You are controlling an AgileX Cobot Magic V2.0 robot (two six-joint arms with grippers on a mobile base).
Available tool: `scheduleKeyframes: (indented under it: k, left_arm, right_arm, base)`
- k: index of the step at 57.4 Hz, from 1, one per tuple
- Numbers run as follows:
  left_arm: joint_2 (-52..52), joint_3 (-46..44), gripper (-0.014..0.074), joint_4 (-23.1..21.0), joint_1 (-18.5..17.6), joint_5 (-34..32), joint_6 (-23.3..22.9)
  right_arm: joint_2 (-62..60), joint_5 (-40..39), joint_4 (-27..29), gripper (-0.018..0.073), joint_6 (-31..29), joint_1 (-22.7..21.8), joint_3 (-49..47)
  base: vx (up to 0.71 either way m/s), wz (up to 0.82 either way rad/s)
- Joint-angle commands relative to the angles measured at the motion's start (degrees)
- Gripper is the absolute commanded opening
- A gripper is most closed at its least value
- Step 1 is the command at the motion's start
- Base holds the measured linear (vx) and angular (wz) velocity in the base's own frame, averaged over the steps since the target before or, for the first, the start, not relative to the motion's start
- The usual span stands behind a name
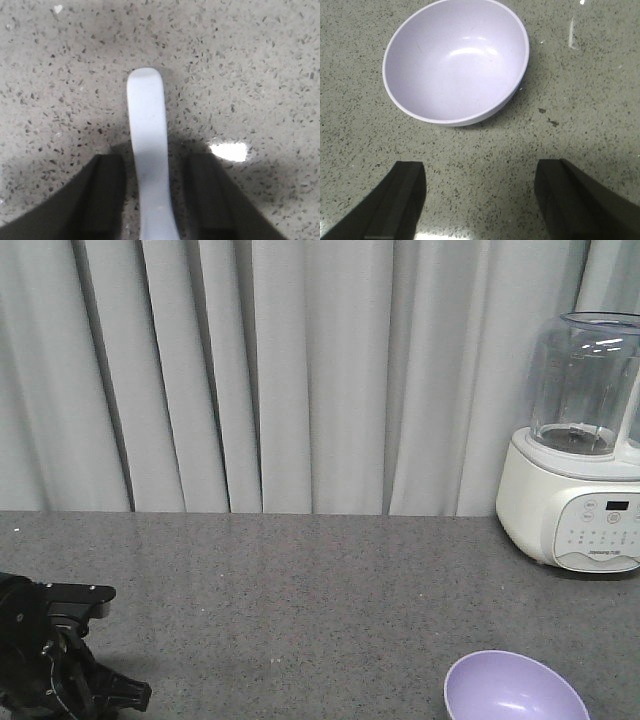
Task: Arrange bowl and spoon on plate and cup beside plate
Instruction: 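Close the left gripper on the white spoon handle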
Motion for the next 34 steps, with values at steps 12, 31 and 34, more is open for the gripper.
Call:
scheduleKeyframes:
  k: [12, 31, 34]
  left_arm:
    - [-1.4, -1.2, 0.0, -1.0, -0.4, 0.3, -0.5]
    - [-5.7, -1.2, -0.0006, -0.1, -0.4, 3.9, -0.5]
    - [-7.6, -1.2, -0.0005, -0.1, -0.4, 3.4, -0.5]
  right_arm:
    - [7.3, 3.4, -4.6, 0.0522, 1.8, 0.0, -11.2]
    - [21.1, 6.3, -10.0, 0.0522, 4.8, 0.0, -25.2]
    - [23.7, 6.7, -10.0, 0.0522, 4.8, 0.0, -27.3]
  base:
    - [0.0, 0.0]
    - [0.0, 0.0]
    - [0.0, 0.0]
